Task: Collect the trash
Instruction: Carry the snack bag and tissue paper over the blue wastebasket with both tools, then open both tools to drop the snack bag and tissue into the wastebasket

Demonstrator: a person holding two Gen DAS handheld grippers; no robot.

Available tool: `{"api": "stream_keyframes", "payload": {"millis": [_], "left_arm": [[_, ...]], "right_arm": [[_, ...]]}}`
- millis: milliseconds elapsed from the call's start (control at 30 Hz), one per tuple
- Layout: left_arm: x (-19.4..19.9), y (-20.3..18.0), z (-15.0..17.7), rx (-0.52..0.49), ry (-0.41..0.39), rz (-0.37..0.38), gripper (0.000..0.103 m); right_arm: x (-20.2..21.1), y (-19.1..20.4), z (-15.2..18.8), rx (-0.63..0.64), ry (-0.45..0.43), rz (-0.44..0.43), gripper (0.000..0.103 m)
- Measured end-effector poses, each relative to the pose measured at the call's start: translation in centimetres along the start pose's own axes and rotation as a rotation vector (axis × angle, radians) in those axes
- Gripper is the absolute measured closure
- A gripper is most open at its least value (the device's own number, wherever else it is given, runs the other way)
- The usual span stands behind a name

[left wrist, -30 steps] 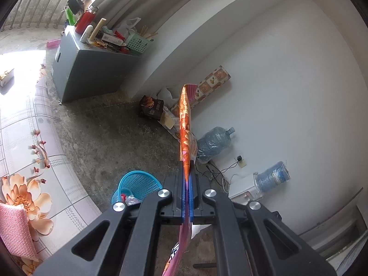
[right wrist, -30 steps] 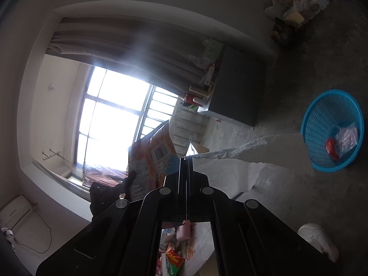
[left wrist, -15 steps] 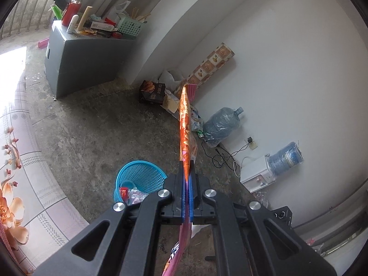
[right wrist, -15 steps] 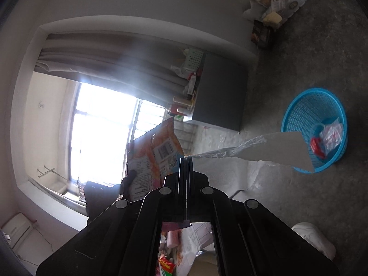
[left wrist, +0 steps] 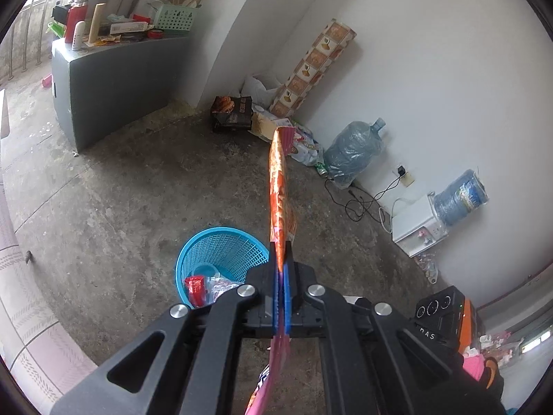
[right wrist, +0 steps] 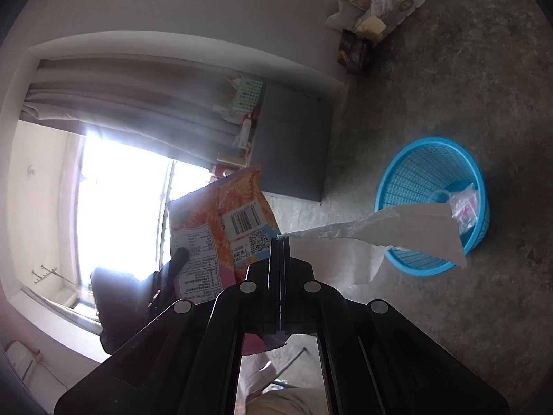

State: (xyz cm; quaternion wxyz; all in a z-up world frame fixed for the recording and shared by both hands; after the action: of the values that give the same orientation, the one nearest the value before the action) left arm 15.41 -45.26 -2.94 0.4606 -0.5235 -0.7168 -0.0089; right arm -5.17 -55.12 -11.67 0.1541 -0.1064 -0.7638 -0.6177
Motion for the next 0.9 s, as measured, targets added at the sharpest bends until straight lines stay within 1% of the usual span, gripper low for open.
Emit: {"api": "stream_keyframes", "payload": {"millis": [100, 200, 300, 400, 500, 567, 600, 633, 667, 700, 733, 767, 800, 833, 900], "left_arm": [[-3.4, -0.6, 0.4, -0.038, 0.042, -0.041, 0.102], [-6.6, -1.0, 0.9, -0.085, 0.077, -0.089, 0.102], [-9.7, -0.8, 1.4, -0.113, 0.112, -0.13, 0.102], [-12.4, -0.5, 1.8, -0.138, 0.146, -0.177, 0.102], [-14.8, -0.2, 2.2, -0.177, 0.161, -0.225, 0.101], [-16.2, 0.4, 2.4, -0.186, 0.167, -0.246, 0.101], [-16.9, 0.7, 2.5, -0.179, 0.174, -0.25, 0.101], [-17.5, 1.0, 2.6, -0.17, 0.182, -0.251, 0.098], [-18.0, 1.4, 2.7, -0.163, 0.193, -0.258, 0.095], [-18.3, 1.5, 2.7, -0.155, 0.194, -0.265, 0.087], [-18.4, 1.7, 2.7, -0.147, 0.191, -0.275, 0.073], [-18.4, 1.6, 2.8, -0.142, 0.186, -0.284, 0.067], [-18.2, 1.5, 2.8, -0.139, 0.176, -0.281, 0.063], [-18.1, 1.4, 2.7, -0.139, 0.172, -0.275, 0.06], [-17.8, 1.1, 2.6, -0.149, 0.174, -0.277, 0.054]], "right_arm": [[-1.1, -1.4, -0.5, -0.001, 0.008, 0.07, 0.103], [-2.4, -2.9, -0.9, -0.005, 0.022, 0.114, 0.103], [-4.1, -4.4, -1.2, -0.008, 0.037, 0.178, 0.103], [-5.9, -6.5, -1.6, -0.039, 0.05, 0.213, 0.103], [-7.9, -8.1, -2.1, -0.066, 0.064, 0.247, 0.103], [-8.8, -8.9, -2.4, -0.072, 0.066, 0.275, 0.103], [-9.6, -9.2, -2.7, -0.073, 0.073, 0.283, 0.101], [-10.4, -9.6, -2.9, -0.084, 0.085, 0.302, 0.098], [-11.0, -10.2, -2.9, -0.098, 0.101, 0.325, 0.085], [-12.1, -10.7, -3.1, -0.11, 0.127, 0.347, 0.074], [-12.7, -11.3, -3.0, -0.116, 0.154, 0.375, 0.049], [-13.1, -11.9, -2.9, -0.117, 0.169, 0.429, 0.044], [-13.2, -12.3, -2.8, -0.105, 0.182, 0.49, 0.044], [-13.5, -12.4, -2.6, -0.091, 0.202, 0.527, 0.044], [-13.5, -12.7, -2.0, -0.092, 0.238, 0.586, 0.038]]}}
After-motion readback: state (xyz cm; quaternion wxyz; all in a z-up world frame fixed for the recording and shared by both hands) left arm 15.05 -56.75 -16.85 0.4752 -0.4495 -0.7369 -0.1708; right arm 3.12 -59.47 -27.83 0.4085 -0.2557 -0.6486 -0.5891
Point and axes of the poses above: each gripper's, at about its wrist camera, not at the fingertips, and x roughly against the way its jaws point, y to its left, z to its underside, the point moved 4 cm from there along -x, roughly the way its jaws point, and after that the axes turned 2 degrees about -y, right-handed, at the moved point
